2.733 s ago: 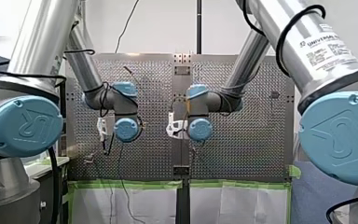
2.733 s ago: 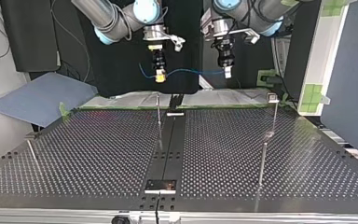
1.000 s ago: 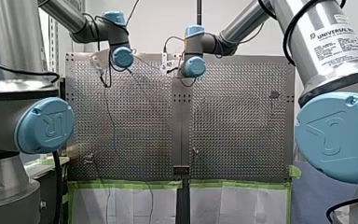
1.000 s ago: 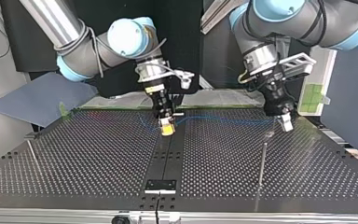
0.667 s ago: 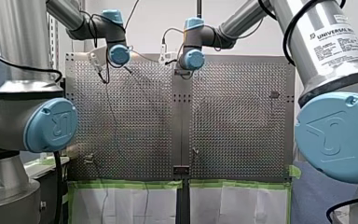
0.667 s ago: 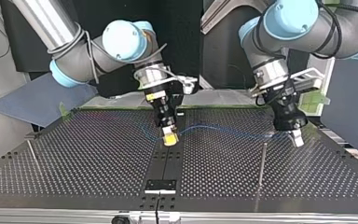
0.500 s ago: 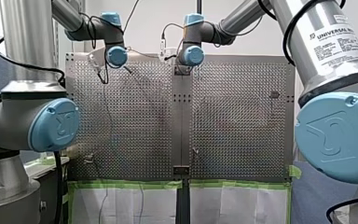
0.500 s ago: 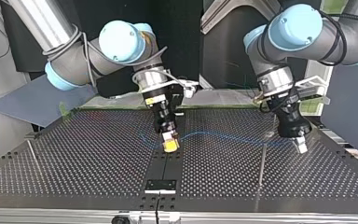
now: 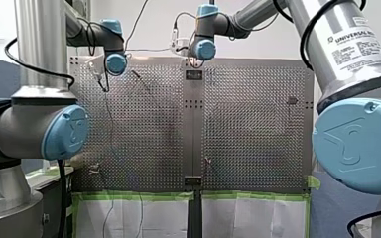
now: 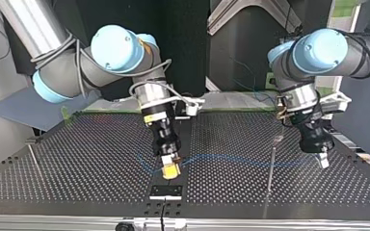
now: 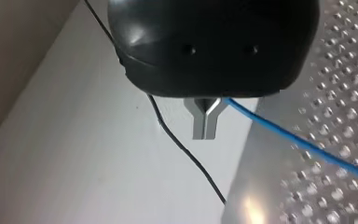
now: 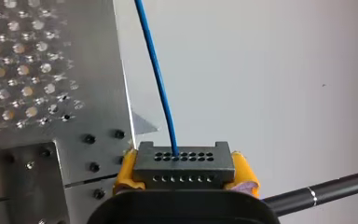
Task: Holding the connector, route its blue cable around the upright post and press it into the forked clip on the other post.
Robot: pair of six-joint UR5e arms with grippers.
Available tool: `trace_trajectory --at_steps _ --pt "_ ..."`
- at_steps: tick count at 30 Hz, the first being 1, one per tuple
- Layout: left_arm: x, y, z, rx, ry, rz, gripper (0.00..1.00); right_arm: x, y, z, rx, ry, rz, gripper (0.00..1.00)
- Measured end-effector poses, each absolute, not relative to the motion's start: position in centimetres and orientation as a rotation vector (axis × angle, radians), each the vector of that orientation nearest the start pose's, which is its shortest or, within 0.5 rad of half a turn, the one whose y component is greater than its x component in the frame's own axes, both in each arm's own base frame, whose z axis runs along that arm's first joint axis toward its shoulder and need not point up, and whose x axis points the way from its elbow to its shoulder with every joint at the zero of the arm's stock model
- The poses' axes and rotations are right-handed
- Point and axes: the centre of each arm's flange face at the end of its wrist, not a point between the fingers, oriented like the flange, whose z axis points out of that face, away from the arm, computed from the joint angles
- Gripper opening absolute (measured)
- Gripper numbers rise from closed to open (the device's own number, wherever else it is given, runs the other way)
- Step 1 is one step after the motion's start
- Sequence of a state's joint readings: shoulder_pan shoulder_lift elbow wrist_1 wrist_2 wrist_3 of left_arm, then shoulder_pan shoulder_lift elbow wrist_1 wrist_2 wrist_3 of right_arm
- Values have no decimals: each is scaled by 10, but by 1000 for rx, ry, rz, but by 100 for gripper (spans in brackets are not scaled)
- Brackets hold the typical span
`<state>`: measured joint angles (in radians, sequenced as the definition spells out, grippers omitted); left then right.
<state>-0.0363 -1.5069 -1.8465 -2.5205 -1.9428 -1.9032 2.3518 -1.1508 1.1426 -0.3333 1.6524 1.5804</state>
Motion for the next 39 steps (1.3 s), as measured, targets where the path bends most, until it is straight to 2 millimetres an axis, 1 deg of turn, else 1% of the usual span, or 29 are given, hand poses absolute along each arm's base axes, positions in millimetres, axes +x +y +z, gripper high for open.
trace_trajectory --at_steps 7,11,15,24,28,30,34,39 --pt "502 -92 432 -484 1126 -86 0 593 -411 480 1406 -662 1924 7" --pt "518 -78 425 -484 1143 -84 0 603 -417 472 1425 -657 1921 7" --pt "533 -63 420 -481 1160 -76 0 612 -425 457 1447 -661 1912 7" --pt "559 -28 407 -474 1193 -60 0 627 -440 421 1489 -671 1891 7" --pt "572 -10 399 -473 1218 -50 0 629 -446 411 1498 -679 1881 7" --pt "578 -1 392 -472 1236 -47 0 630 -448 407 1502 -682 1876 7" --pt "584 2 382 -458 1263 -62 0 630 -451 404 1503 -689 1871 7" --pt "592 -6 364 -430 1306 -99 0 627 -454 403 1504 -700 1861 7"
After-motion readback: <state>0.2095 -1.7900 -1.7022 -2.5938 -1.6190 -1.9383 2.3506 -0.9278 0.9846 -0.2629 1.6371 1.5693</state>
